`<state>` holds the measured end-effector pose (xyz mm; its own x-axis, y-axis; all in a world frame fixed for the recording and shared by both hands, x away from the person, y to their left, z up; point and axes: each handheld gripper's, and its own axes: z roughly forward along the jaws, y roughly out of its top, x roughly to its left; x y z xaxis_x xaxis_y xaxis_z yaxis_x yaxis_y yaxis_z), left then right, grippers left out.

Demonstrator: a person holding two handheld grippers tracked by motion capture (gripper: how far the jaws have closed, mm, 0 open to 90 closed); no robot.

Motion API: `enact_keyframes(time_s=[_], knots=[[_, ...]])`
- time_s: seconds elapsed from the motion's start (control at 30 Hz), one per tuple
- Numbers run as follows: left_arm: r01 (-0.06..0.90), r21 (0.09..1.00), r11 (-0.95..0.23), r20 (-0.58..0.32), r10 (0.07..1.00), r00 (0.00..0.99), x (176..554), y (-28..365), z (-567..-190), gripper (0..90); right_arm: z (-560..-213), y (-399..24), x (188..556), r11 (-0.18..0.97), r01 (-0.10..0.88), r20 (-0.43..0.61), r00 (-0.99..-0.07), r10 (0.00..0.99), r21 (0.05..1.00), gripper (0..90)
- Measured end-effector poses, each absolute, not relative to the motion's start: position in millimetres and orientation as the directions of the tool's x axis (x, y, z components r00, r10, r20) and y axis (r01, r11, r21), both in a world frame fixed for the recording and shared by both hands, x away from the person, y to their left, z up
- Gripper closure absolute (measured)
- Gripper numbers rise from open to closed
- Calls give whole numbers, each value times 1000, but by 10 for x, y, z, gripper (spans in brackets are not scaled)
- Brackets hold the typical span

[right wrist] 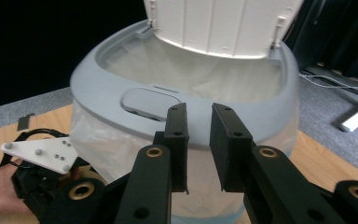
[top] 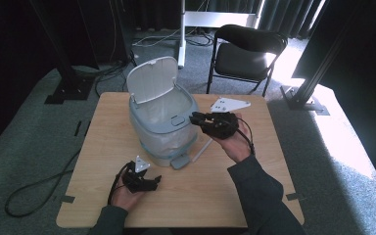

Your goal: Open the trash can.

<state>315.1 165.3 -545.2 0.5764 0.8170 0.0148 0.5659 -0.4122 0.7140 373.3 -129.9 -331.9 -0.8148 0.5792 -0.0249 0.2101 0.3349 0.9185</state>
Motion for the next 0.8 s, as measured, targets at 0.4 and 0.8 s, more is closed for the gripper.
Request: enact_keyframes(time_s=[0.4,0.8], knots=[[565,714,-414,15,816,579,3156,1651,-5452,180,-3344,-1490,3731,318,222,-31,-774,632,922,707],[565,714,-414,15,815,579,3157,1650,-5452,180,-3491,-1597,3769,316,264,-15,-746,666,911,653]])
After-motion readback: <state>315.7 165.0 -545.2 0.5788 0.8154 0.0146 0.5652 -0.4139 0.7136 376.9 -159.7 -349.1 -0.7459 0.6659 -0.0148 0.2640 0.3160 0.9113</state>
